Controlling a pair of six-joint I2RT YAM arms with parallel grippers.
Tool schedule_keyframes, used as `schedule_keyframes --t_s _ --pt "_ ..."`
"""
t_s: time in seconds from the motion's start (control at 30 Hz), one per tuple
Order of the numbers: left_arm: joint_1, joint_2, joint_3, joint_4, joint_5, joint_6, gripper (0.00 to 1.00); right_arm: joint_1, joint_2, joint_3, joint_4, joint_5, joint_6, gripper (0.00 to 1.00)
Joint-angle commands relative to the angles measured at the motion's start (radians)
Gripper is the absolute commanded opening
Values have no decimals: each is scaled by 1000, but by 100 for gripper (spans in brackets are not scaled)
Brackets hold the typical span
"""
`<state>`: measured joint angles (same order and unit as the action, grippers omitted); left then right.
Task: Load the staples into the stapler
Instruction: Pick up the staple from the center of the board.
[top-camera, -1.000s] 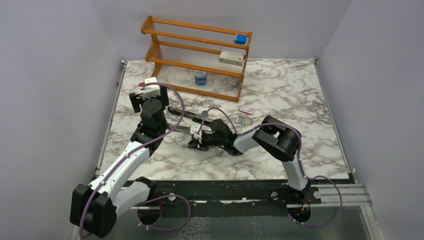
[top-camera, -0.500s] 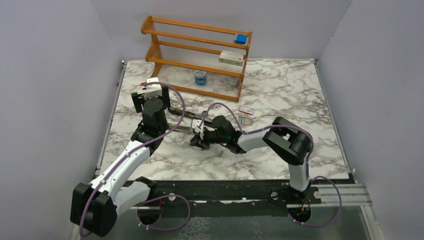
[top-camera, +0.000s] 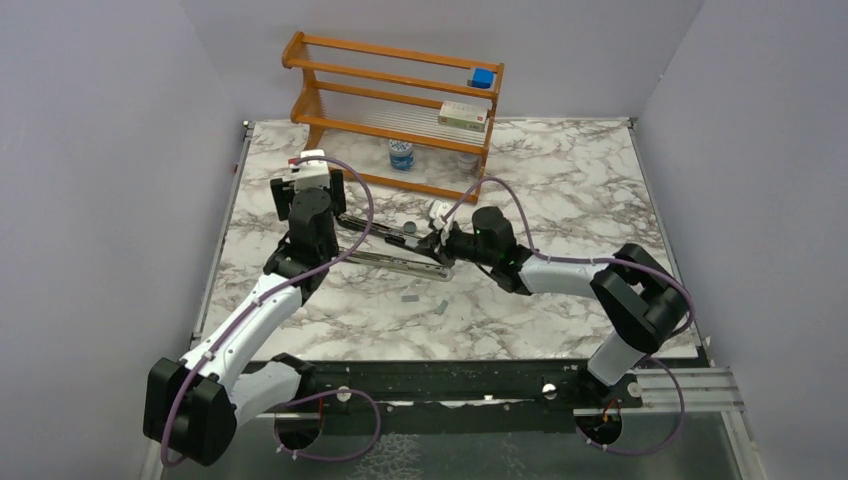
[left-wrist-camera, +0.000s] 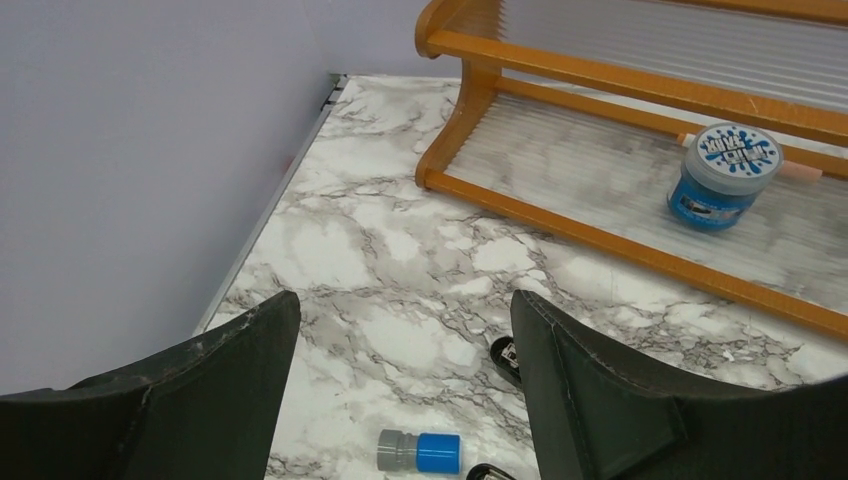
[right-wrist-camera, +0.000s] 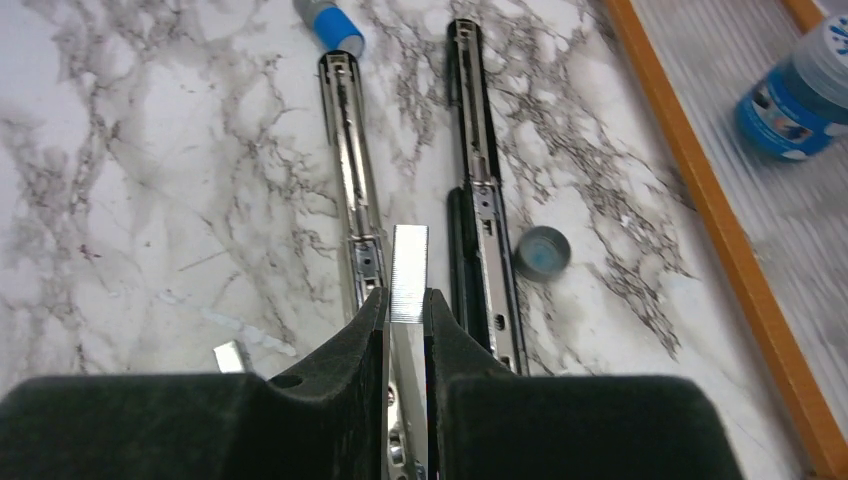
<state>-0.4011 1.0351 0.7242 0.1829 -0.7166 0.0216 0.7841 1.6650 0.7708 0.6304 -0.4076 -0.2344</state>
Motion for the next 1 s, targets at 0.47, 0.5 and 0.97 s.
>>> schedule_keyframes --t_s 0.47,0.5,0.97 --pt "5 146 58 -54 52 12 99 -40 -82 -1 6 82 111 1" --pt "5 149 60 -57 62 12 99 -40 -79 2 2 78 118 1" --pt "5 401 419 -628 248 -257 99 -40 -109 68 -277 196 127 1"
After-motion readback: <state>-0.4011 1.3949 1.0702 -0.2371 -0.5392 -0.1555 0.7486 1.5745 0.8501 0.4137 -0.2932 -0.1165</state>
